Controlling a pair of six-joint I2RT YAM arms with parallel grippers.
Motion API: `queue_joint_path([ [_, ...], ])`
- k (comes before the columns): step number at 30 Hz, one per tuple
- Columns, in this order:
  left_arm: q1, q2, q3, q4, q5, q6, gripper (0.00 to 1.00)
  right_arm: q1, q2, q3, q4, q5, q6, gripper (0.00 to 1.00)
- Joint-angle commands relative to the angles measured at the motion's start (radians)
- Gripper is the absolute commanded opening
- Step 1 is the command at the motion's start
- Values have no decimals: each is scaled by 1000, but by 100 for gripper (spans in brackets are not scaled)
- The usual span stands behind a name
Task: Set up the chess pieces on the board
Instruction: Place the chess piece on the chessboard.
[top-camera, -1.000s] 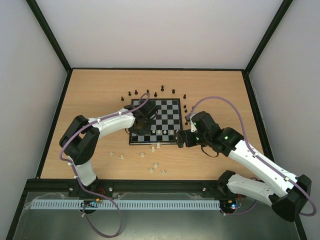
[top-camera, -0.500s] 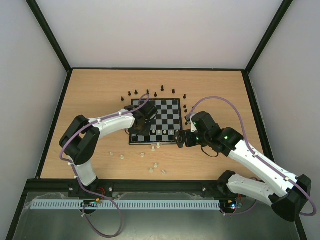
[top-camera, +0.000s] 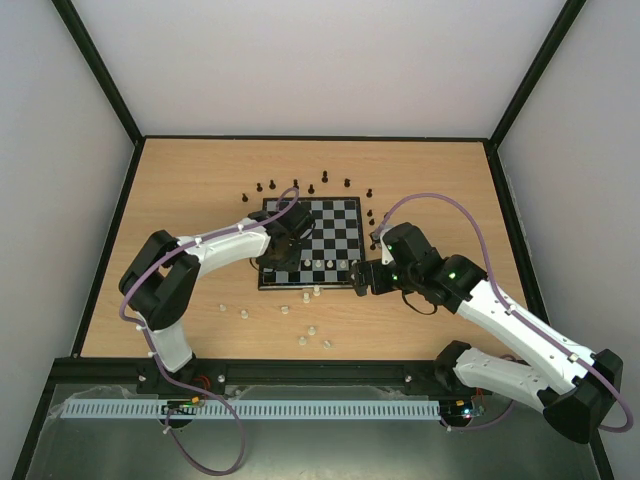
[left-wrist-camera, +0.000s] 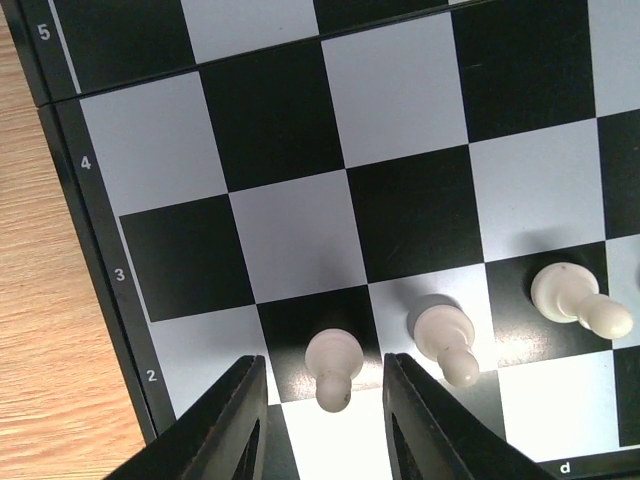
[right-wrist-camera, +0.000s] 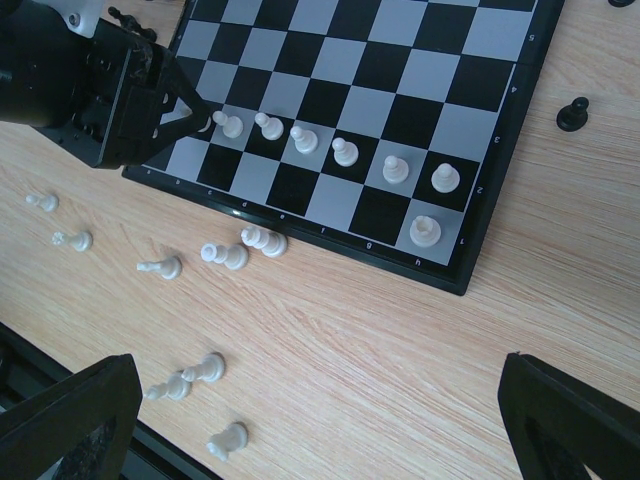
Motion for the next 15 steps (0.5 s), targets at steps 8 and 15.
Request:
queue_joint_path([
  [8,2,-7,-3,-22,-27,3,35,8,5,-16,-12,-9,-6,99],
  [15,12,-7,-15,-18,-30,9,35,9,6,-17,-11,-10,-6,99],
])
